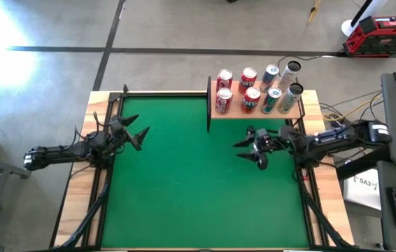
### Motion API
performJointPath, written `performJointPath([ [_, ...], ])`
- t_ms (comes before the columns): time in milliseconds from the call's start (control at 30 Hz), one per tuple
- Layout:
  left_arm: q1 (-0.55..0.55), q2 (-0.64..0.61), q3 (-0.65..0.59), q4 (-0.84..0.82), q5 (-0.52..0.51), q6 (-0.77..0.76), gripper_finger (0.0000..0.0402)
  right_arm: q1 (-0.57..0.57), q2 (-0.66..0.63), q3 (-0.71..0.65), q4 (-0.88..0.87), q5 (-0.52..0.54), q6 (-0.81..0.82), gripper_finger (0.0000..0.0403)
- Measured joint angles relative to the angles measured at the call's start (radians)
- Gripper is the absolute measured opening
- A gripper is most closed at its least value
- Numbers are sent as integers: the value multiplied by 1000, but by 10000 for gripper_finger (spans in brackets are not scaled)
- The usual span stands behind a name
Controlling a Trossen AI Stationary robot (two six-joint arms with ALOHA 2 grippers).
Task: Place canned beverage on shelf
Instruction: Return to Home Position
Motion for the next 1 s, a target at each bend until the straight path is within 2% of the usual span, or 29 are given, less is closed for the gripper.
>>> performJointPath([
  [233, 0, 0, 0, -2, 0, 0, 386, 40, -263, -55, -237, 114, -7, 205],
  [433, 0, 0, 0, -2, 0, 0, 386, 38, -434, -85, -370, 116, -14, 205],
  [667, 0, 0, 0, -1, 0, 0, 386, 14, -606, -167, -419, 113, -15, 206],
  [900, 0, 0, 0, 1, 0, 0, 386, -61, -795, -167, -642, 103, -13, 206],
  [1000, 0, 0, 0, 1, 0, 0, 386, -108, -850, -167, -702, 58, -25, 206],
])
